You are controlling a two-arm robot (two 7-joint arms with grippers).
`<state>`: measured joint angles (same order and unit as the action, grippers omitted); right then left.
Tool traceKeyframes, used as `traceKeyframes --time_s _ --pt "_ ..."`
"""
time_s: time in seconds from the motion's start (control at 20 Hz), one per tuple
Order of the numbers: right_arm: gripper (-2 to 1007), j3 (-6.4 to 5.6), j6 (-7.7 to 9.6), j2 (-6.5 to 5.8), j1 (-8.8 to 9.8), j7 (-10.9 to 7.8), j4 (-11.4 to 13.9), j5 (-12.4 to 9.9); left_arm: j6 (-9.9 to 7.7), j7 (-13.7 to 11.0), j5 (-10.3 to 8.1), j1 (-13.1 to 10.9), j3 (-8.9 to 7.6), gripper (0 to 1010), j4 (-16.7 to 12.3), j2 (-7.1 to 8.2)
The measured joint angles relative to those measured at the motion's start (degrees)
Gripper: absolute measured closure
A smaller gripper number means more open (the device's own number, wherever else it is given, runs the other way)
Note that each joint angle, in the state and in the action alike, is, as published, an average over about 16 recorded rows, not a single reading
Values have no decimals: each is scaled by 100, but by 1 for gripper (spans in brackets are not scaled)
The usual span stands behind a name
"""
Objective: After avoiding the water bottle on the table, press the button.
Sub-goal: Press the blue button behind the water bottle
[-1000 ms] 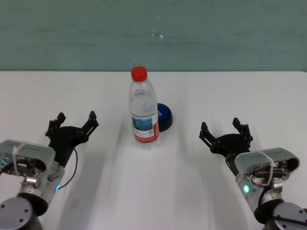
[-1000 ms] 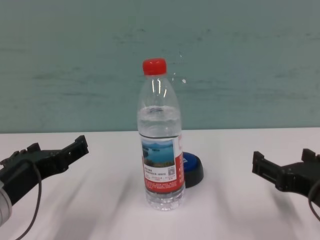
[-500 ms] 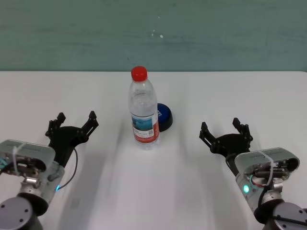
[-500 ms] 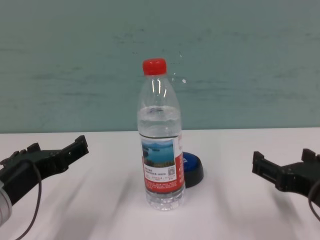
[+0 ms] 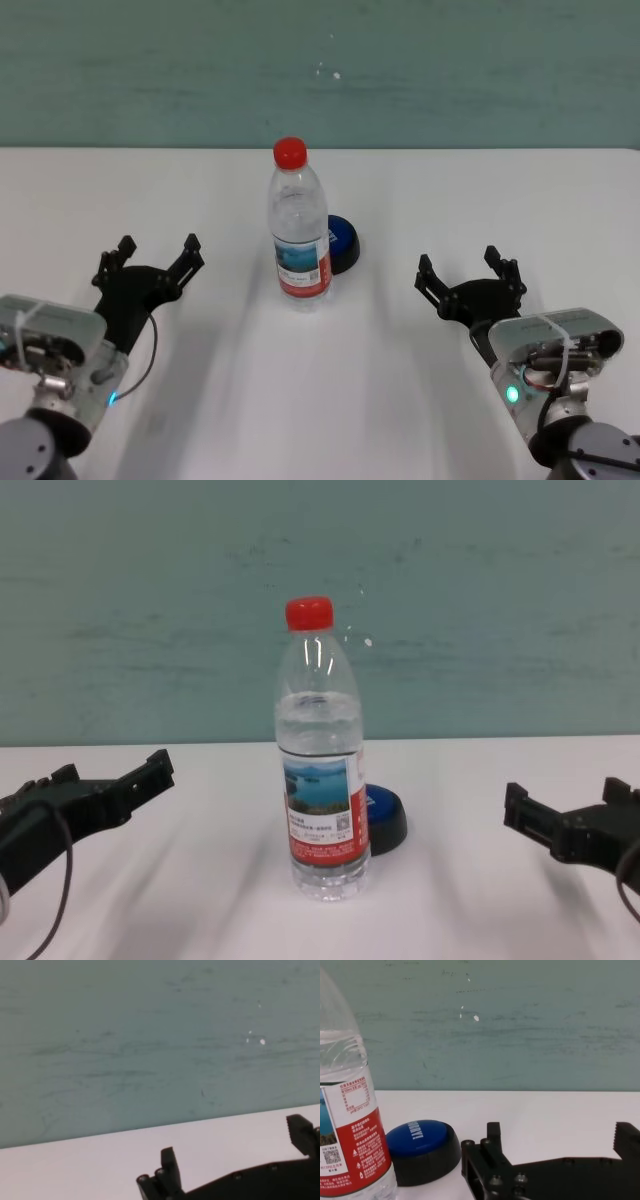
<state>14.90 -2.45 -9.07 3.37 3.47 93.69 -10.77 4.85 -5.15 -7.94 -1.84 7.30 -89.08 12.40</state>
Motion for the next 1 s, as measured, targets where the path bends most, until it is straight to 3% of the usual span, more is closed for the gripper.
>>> traceKeyframes --time_s 1.0 --pt "1 0 0 0 0 0 0 0 80 -489 0 -832 -345 0 -872 22"
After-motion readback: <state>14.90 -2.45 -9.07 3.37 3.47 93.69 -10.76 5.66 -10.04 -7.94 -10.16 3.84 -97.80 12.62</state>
